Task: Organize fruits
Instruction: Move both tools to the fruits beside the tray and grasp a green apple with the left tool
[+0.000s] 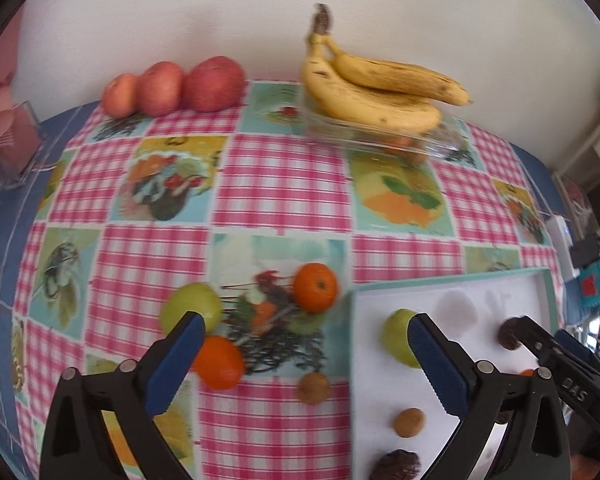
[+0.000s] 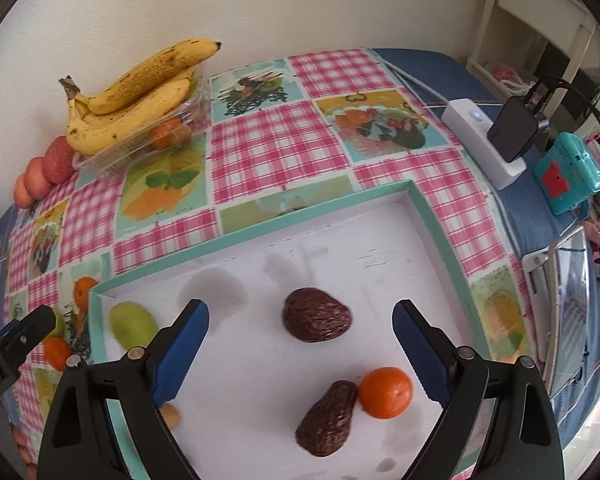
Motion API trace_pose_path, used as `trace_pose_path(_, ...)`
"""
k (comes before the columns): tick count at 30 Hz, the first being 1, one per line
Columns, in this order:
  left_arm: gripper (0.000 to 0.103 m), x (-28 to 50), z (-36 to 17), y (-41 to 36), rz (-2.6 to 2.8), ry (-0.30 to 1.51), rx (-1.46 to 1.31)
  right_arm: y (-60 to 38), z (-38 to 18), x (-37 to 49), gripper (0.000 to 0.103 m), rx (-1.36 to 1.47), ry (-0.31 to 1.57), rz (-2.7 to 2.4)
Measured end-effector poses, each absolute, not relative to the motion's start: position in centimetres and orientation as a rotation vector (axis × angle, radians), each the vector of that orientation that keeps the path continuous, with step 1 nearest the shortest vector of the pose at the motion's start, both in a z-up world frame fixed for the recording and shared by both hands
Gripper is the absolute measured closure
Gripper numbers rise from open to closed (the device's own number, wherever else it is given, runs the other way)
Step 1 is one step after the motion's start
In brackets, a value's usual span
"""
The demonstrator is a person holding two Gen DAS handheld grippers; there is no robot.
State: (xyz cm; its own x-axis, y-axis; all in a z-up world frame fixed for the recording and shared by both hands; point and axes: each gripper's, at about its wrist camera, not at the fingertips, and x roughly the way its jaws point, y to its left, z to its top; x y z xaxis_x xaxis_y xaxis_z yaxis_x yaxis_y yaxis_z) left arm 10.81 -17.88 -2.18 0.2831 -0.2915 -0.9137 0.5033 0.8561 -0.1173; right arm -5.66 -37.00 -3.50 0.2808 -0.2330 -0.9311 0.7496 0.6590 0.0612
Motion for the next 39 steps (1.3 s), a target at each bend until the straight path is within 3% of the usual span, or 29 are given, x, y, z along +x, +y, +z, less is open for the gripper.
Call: trace_pose_path(39, 0.0, 17.9, 1.8, -1.0, -0.202, 1.068, -0.061, -26.5, -0.3, 2.5, 0.01, 0.399, 1.082, -0.456)
